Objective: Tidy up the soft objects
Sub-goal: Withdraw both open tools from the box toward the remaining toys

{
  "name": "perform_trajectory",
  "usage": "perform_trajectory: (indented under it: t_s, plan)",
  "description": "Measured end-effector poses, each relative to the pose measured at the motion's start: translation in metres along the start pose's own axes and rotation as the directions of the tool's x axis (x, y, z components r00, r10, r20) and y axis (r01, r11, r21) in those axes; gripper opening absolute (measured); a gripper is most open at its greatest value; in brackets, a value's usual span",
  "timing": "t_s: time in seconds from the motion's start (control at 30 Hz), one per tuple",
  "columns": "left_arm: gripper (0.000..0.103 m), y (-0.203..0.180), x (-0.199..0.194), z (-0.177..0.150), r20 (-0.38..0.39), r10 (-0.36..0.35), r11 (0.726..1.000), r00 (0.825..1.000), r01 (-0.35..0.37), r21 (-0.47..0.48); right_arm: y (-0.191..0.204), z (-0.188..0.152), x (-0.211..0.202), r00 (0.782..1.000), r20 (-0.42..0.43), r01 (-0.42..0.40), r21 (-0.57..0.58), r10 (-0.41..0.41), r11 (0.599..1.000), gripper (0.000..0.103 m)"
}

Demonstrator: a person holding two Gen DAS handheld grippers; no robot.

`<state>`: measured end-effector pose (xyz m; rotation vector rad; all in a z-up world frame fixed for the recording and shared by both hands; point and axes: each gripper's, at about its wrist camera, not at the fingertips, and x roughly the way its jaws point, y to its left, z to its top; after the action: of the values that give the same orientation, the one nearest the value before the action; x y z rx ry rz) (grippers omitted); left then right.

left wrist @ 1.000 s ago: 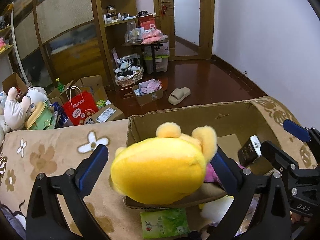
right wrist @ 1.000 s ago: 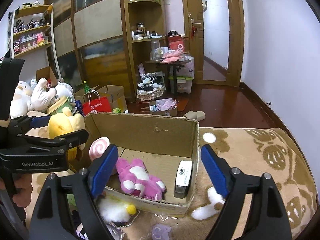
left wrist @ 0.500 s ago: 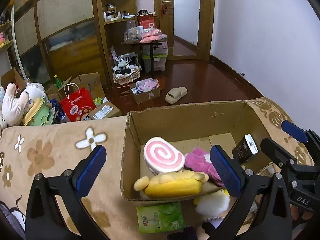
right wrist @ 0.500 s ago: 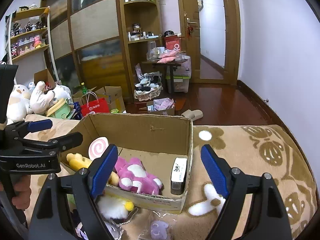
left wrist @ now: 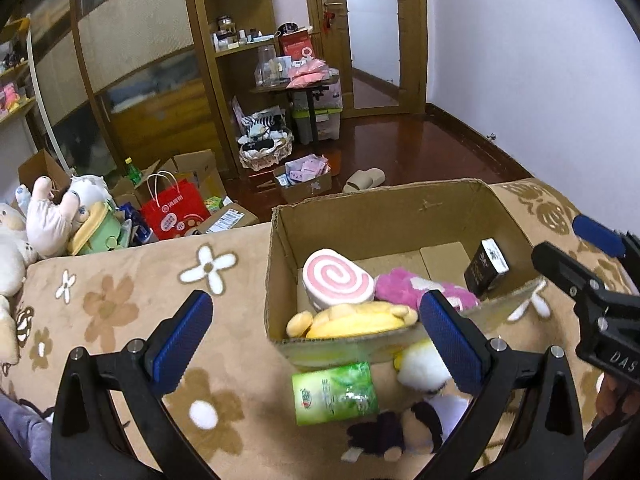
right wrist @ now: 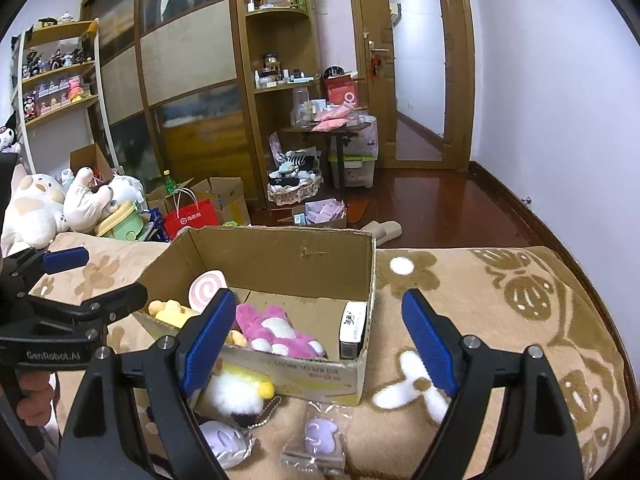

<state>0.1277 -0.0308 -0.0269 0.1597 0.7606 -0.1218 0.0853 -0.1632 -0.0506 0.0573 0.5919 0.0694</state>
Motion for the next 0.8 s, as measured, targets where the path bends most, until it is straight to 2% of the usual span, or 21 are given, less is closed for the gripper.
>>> perform_trajectory:
  t_s: [0.37,0.8]
  plan:
    - [0.102,-0.008,-0.034,-0.021,0.000,-0.006,1.000,1.000,0.006,-0.026,-0.001,-0.004,-0.033,1.000,0.015,-0.010,0.005,0.009,1.000,0.089]
    - [0.102,-0.021,-0.064,-0.045,0.004,-0.001,1.000,1.000,0.001,-0.010,-0.008,-0.012,-0.062,1.000,0.021,-0.010,0.011,0.010,1.000,0.089]
